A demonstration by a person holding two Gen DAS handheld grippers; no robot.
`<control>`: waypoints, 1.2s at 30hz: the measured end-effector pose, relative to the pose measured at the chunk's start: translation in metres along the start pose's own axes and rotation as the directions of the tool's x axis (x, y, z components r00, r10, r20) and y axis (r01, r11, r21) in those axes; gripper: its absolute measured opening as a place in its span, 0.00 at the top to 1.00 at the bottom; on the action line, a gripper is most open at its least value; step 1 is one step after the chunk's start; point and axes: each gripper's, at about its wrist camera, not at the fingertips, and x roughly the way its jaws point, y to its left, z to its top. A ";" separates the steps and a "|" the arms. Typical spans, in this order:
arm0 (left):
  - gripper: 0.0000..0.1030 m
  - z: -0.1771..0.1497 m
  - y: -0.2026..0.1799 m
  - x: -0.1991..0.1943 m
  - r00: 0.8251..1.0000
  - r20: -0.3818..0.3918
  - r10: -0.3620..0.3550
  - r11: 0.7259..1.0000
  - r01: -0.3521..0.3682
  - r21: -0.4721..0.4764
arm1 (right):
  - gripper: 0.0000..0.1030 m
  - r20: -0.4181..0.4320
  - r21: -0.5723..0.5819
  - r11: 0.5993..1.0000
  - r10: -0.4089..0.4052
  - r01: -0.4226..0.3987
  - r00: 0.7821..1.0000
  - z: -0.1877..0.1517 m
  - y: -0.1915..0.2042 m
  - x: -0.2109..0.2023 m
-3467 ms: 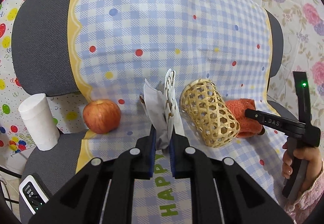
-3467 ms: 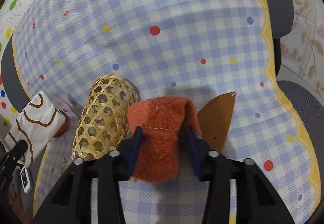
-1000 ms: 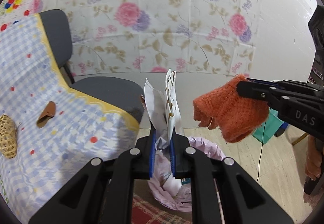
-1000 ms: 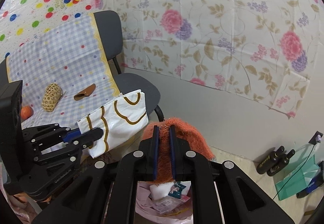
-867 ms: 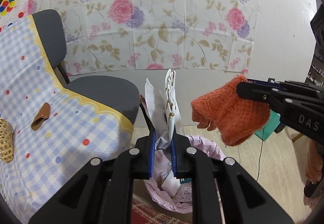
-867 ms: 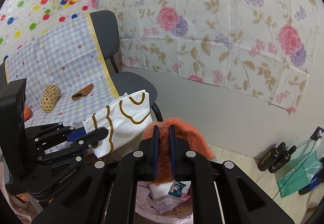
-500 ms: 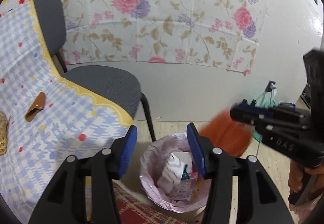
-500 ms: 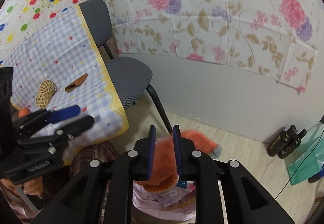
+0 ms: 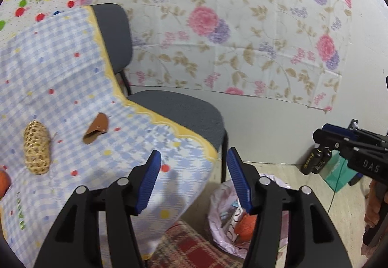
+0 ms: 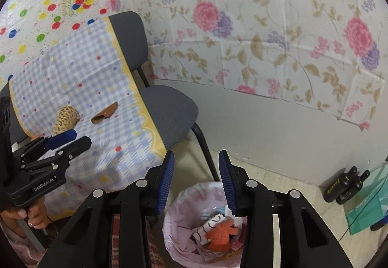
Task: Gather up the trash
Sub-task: 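Carry the wrapper and knitted item over the pink bin and open both tools, then reach the right tool to the brown leather sheath and grasp it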
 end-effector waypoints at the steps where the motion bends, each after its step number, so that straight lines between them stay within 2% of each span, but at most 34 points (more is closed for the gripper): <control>1: 0.46 0.000 0.005 -0.002 1.000 -0.001 0.015 1.000 -0.015 -0.008 | 0.61 0.005 -0.009 1.000 0.015 -0.015 1.000 0.004 0.006 0.003; 7: 0.44 -0.001 0.035 -0.011 0.995 0.008 0.100 0.994 -0.099 -0.047 | 0.61 0.005 -0.067 0.994 0.089 -0.088 0.996 0.022 0.042 0.020; 13: 0.43 0.007 0.077 -0.025 0.975 0.008 0.221 0.972 -0.219 -0.082 | 0.61 -0.005 -0.135 0.976 0.173 -0.172 0.985 0.041 0.084 0.041; 18: 0.43 0.017 0.130 -0.039 0.940 0.000 0.341 0.929 -0.337 -0.150 | 0.61 -0.014 -0.184 0.955 0.233 -0.232 0.972 0.059 0.119 0.061; 23: 0.43 0.026 0.180 -0.054 0.895 -0.013 0.446 0.871 -0.437 -0.225 | 0.61 -0.030 -0.204 0.937 0.285 -0.285 0.958 0.075 0.147 0.082; 32: 0.43 0.031 0.245 -0.063 0.842 -0.053 0.538 0.785 -0.522 -0.333 | 0.61 -0.059 -0.225 0.914 0.334 -0.339 0.941 0.100 0.193 0.127; 36: 0.43 0.034 0.263 -0.060 0.821 -0.065 0.567 0.759 -0.551 -0.347 | 0.61 -0.076 -0.226 0.911 0.338 -0.346 0.938 0.107 0.210 0.150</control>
